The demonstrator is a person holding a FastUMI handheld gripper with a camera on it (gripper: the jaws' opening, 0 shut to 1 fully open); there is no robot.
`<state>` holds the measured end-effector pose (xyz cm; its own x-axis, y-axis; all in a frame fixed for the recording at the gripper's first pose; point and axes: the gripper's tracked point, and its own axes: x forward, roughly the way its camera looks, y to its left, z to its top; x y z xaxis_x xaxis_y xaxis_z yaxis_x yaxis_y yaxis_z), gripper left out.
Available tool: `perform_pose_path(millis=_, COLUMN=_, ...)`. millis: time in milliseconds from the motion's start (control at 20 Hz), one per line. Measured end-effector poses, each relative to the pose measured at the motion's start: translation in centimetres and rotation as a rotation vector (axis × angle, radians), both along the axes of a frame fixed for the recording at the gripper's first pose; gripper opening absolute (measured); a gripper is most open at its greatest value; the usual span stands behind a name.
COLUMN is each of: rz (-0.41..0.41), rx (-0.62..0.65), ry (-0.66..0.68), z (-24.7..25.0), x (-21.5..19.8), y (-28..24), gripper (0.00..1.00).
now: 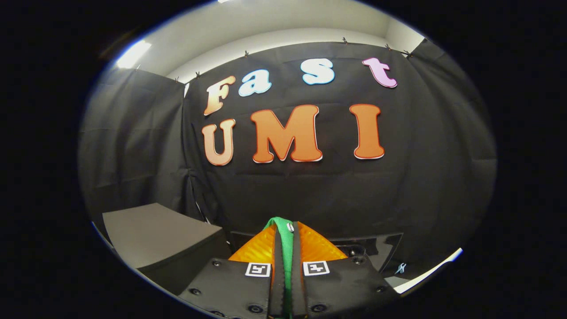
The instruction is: Put the clothes into the washing machine and then close the washing machine lid.
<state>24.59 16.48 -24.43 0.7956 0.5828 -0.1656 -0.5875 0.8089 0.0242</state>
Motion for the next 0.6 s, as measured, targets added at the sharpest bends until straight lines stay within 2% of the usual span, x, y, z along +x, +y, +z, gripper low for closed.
perform_pose_path(millis=150, rz=-0.009, rx=-0.136, ry=0.128, z=-8.6, x=-0.3, y=-0.4, gripper=0.14)
perform_pose_path(millis=250, rz=-0.012, rx=-0.177, ry=0.231, z=-13.7, x=-1.3, y=-0.7, gripper=0.14)
perform_pose_path(millis=450, rz=-0.054, rx=-0.262, ry=0.39, z=-21.2, x=-3.0, y=-2.2, gripper=0.14)
perform_pose_path(millis=600, rz=-0.121, rx=-0.28, ry=0.508, z=-25.5, x=-3.5, y=-3.6, gripper=0.14)
